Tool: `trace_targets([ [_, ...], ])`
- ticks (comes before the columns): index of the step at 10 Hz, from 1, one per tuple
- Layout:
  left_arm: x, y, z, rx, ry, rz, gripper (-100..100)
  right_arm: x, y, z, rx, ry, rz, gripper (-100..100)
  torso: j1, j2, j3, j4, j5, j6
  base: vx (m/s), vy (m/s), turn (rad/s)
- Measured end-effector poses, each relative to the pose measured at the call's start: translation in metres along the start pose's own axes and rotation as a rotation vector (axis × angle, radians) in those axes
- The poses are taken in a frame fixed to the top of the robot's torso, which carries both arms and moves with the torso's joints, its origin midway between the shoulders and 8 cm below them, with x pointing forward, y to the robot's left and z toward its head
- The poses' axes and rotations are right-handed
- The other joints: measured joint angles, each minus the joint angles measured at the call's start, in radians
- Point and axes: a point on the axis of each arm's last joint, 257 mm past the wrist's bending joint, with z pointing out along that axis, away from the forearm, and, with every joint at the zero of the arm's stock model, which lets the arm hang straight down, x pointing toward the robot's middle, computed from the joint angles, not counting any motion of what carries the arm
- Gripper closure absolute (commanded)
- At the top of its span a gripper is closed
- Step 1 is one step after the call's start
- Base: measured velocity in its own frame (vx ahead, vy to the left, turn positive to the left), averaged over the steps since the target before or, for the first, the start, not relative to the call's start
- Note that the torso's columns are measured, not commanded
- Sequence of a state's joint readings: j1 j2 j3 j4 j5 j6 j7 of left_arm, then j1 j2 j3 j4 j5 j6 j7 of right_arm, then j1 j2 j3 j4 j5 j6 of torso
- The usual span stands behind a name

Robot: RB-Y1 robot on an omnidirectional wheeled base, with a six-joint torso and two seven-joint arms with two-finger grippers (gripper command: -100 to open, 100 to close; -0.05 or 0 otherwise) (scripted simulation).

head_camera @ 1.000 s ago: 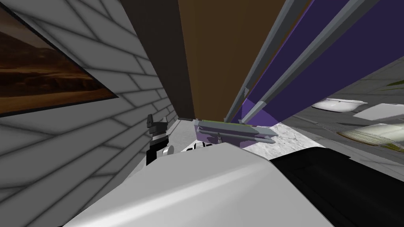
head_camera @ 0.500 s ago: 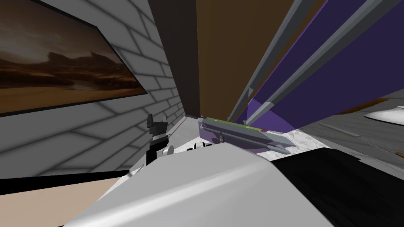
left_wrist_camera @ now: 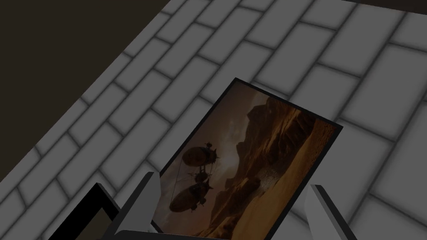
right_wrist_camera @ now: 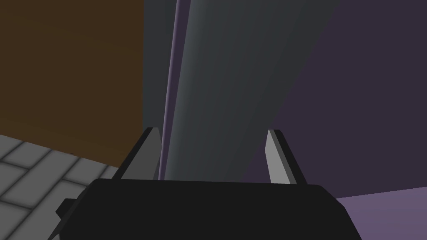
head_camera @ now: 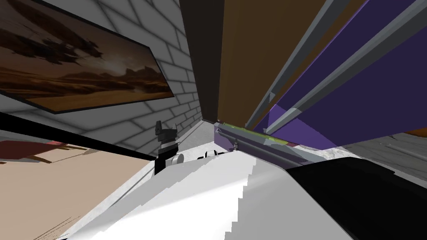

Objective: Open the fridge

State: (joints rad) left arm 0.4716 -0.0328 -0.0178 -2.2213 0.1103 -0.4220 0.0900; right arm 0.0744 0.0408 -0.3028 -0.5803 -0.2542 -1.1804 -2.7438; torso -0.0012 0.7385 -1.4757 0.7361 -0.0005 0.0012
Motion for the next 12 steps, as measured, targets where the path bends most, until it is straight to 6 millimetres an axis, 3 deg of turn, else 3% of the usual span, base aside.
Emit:
trace_targets([
  [4, 0.000, 0.000, 0.000, 0.000, 0.000, 0.001, 0, 0.017, 0.008, 0.008, -0.036, 0.096, -0.004, 100, -0.003, -0.004, -0.003, -0.001, 0.001, 0.005, -0.120, 0.023, 0.240],
  [7, 0.000, 0.000, 0.000, 0.000, 0.000, 0.000, 0, 0.042, 0.015, 0.017, -0.069, 0.196, -0.013, 100, 0.000, -0.002, 0.000, 0.000, -0.004, -0.005, -0.150, 0.033, 0.295],
  [12, 0.000, 0.000, 0.000, 0.000, 0.000, 0.000, 0, 0.045, 0.016, 0.019, -0.077, 0.224, -0.013, 100, 0.001, -0.002, 0.000, -0.001, -0.003, -0.003, -0.109, 0.122, -0.015],
])
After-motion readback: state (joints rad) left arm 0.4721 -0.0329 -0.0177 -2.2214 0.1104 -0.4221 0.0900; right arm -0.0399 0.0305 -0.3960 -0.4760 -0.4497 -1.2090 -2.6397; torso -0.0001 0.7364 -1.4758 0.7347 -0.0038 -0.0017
